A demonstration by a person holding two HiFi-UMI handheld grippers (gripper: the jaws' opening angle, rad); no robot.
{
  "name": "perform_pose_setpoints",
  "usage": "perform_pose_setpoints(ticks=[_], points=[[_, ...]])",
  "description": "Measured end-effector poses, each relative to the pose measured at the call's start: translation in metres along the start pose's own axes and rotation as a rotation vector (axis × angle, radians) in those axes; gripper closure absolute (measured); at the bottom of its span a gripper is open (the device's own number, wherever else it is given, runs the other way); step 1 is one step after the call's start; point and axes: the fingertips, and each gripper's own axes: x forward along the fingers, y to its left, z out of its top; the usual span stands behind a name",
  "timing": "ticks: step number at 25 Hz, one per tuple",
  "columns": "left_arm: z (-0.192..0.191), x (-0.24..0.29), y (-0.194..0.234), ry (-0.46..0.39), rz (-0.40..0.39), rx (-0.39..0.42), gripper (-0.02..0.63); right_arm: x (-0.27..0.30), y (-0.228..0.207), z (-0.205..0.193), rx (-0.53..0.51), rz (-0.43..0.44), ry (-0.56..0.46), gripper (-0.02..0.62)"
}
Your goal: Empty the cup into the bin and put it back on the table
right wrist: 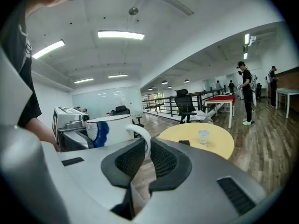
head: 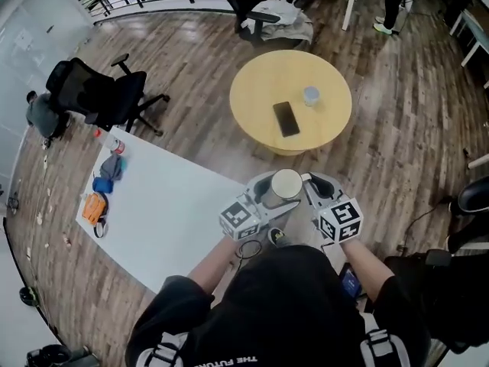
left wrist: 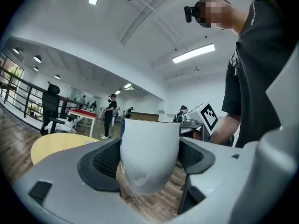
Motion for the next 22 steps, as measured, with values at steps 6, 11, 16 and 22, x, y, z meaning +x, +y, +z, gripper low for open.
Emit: perform_pose_setpoints(ticks=[6,11,16,22], points=[[-0.007,0.038,-0.005,0.039,-0.050,-0.043,0.232,-0.018,-0.035,-0.007,0.052,-0.058,0.010,0.551],[-0.012,0.046,-0.004,0.051,-0.038,-0.068,0.230,-0.019,-0.045,-0.010,0.064,-0.063,0.017,0.551],[-0.034,0.062,0.001,0.099,-0.026,-0.145,0.230,-0.017,-0.062,-0.033,0.103,-0.056,0.075,0.551],[-0.092,0.069,0.014,0.186,-0.022,-0.314,0.230,0.000,-0.075,-0.094,0.201,-0.041,0.212,0.551]])
